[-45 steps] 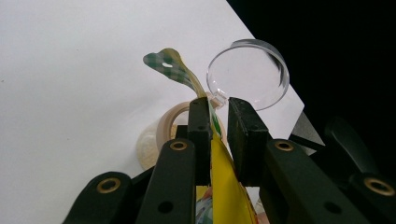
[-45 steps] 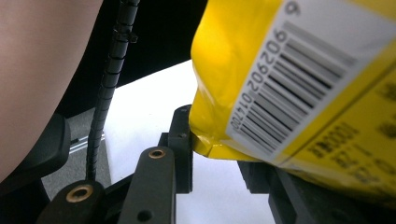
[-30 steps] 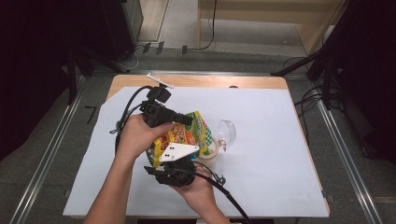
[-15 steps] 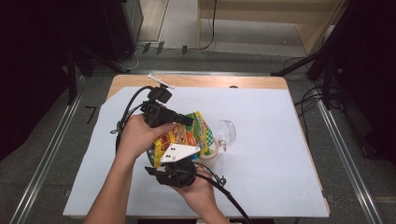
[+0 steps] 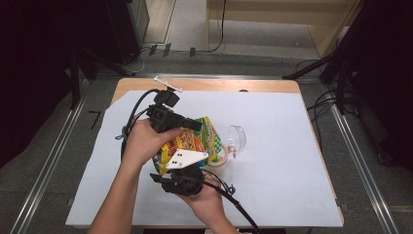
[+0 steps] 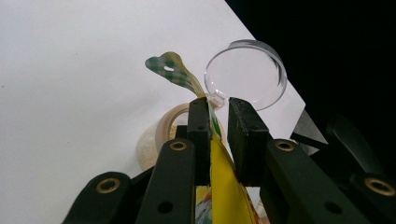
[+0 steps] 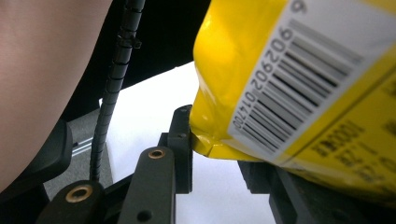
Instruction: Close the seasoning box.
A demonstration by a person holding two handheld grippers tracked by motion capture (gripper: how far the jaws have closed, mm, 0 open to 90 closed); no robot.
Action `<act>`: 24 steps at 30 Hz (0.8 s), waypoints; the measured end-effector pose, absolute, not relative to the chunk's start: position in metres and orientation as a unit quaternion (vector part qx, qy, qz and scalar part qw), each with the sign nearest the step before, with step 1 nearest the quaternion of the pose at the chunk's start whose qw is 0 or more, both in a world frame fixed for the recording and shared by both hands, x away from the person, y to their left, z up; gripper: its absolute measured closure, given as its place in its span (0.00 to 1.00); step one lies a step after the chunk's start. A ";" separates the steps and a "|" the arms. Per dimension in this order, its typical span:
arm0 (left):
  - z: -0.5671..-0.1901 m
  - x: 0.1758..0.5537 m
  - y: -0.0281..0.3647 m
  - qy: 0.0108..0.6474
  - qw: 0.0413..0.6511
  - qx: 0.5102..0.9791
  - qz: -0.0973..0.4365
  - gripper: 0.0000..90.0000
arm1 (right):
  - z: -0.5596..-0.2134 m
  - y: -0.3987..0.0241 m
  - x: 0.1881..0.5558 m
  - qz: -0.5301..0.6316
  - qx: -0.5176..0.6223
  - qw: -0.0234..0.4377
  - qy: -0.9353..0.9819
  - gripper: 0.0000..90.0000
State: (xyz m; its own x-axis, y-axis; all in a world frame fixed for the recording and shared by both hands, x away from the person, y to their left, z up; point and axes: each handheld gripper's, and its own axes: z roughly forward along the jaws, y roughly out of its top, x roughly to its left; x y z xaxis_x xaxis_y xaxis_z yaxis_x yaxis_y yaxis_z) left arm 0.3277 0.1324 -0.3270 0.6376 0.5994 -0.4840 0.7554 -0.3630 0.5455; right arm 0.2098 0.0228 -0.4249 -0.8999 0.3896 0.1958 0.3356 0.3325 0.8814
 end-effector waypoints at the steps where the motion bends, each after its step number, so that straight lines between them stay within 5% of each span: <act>1: -0.326 0.328 0.133 0.414 0.384 0.819 -0.100 0.88 | -0.425 0.023 0.210 0.534 0.221 0.026 0.816 0.78; 24: -0.325 0.327 0.131 0.404 0.382 0.827 -0.085 0.89 | -0.427 0.026 0.210 0.540 0.221 0.023 0.811 0.78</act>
State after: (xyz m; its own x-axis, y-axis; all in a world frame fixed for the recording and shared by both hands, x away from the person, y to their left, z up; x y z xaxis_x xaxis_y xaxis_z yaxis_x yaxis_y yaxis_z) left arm 0.3267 0.1314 -0.3248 0.6601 0.6031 -0.4479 0.7322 -0.3832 0.5631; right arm 0.2100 0.0259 -0.4273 -0.9009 0.3846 0.2011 0.3338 0.3180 0.8874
